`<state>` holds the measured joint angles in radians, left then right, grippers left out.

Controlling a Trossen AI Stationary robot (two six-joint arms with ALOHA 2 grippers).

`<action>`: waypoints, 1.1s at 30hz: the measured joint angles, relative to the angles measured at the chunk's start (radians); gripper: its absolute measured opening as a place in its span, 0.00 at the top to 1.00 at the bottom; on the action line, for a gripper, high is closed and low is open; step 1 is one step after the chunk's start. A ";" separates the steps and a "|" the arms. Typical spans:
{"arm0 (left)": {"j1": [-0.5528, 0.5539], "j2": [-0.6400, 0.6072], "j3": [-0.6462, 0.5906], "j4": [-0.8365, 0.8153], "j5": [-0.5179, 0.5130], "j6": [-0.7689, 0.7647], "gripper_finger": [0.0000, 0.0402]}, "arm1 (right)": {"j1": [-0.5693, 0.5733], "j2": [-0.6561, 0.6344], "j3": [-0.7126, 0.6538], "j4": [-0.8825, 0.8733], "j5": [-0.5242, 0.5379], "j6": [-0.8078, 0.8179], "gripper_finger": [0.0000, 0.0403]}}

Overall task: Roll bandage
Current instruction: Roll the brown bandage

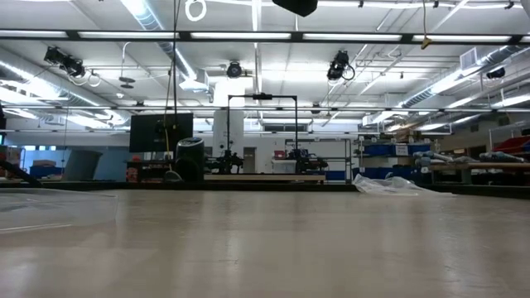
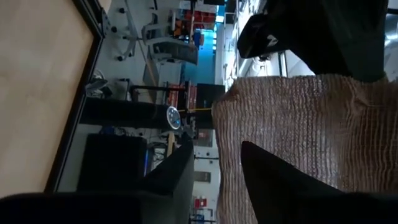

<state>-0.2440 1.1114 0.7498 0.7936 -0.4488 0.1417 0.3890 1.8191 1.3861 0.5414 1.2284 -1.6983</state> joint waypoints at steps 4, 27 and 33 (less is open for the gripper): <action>0.000 0.000 0.000 0.001 0.001 0.000 1.00 | 0.001 0.000 0.000 0.006 -0.003 -0.007 0.71; 0.000 -0.007 0.000 0.014 0.009 0.090 1.00 | 0.057 -0.003 -0.076 0.040 0.034 0.652 0.93; 0.002 -0.019 0.000 -0.018 -0.004 0.104 1.00 | 0.034 -0.002 -0.156 -0.132 -0.055 1.094 0.99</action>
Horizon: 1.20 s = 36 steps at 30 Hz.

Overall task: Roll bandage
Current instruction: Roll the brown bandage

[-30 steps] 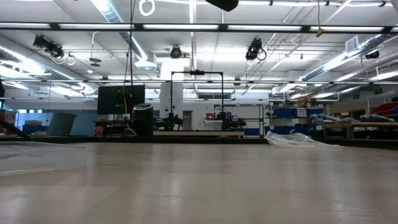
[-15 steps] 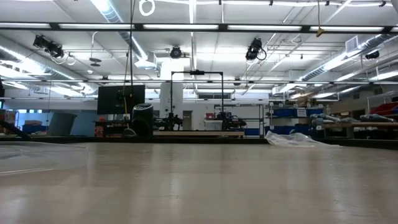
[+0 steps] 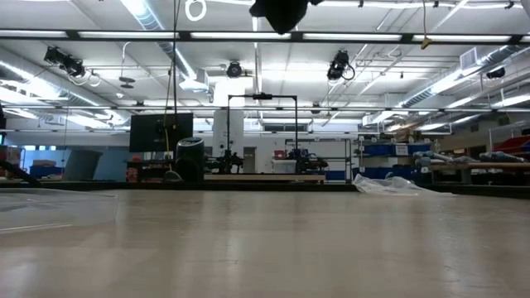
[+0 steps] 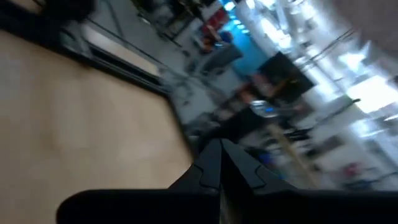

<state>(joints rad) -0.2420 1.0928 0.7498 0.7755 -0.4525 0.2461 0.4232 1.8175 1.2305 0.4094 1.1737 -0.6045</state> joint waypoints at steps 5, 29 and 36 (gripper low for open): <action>0.000 -0.003 0.001 -0.029 -0.015 0.008 1.00 | 0.002 -0.009 -0.018 -0.145 -0.211 0.399 1.00; 0.005 -0.117 -0.013 -0.189 -0.038 -0.093 1.00 | -0.160 -0.032 -0.343 0.514 -0.996 1.082 1.00; 0.005 -0.146 -0.144 -0.020 -0.040 -0.105 1.00 | -0.179 -0.032 -0.567 1.030 -0.821 1.005 0.98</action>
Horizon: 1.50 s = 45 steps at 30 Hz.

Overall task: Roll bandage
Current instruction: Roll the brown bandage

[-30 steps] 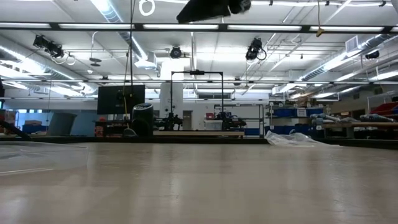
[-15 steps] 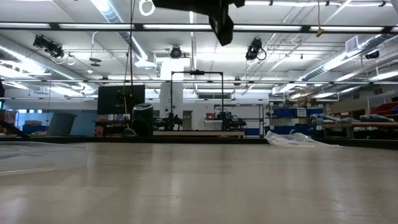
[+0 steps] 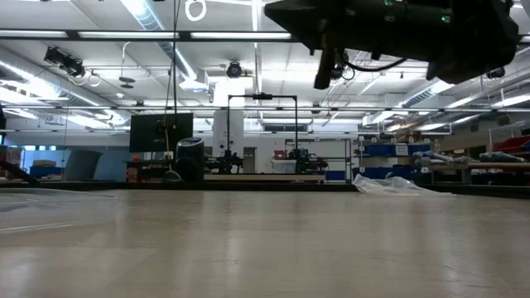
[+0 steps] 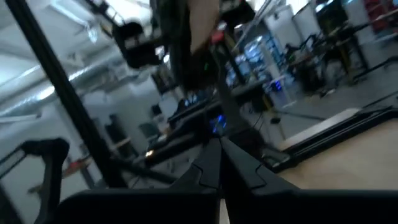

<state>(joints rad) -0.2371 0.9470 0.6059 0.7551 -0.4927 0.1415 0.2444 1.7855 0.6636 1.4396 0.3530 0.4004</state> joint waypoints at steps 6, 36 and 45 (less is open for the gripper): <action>0.000 0.056 -0.075 0.132 0.007 -0.011 1.00 | -0.009 0.000 0.047 0.006 0.020 0.005 0.84; 0.000 0.119 -0.068 0.240 0.097 0.011 1.00 | -0.042 0.001 0.179 -0.031 -0.154 -0.125 0.71; 0.000 0.119 -0.068 0.241 0.097 0.016 1.00 | -0.023 0.001 0.179 -0.087 0.034 -0.136 0.68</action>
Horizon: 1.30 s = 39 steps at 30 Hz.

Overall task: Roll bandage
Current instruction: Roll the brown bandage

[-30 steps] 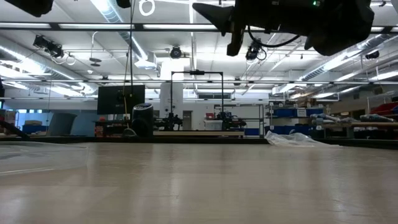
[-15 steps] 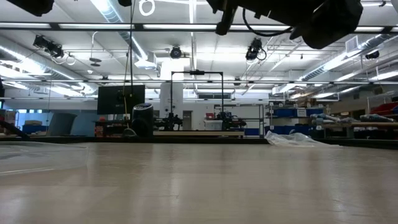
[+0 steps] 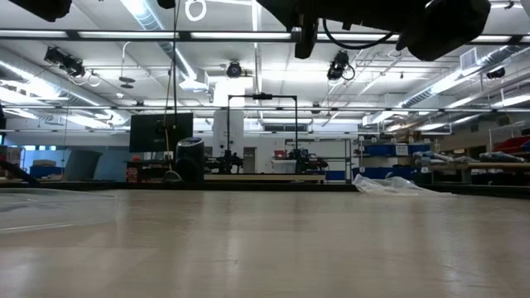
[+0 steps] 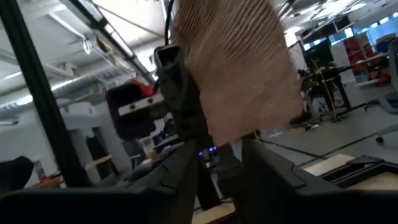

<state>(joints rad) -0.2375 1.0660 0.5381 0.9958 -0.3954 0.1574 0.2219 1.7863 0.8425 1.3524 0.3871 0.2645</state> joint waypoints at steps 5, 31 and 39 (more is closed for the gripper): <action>0.000 0.000 0.000 0.000 0.000 0.001 1.00 | -0.034 0.000 0.000 0.013 -0.025 0.024 0.66; 0.000 0.000 0.001 -0.080 -0.056 0.053 1.00 | 0.010 0.000 0.019 0.076 -0.120 -0.104 0.92; 0.000 0.000 0.001 -0.283 -0.131 0.100 1.00 | 0.081 0.000 0.083 0.073 -0.121 -0.242 0.99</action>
<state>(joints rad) -0.2375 1.0664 0.5388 0.7133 -0.5266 0.2577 0.3030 1.7863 0.9259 1.4257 0.2657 0.0221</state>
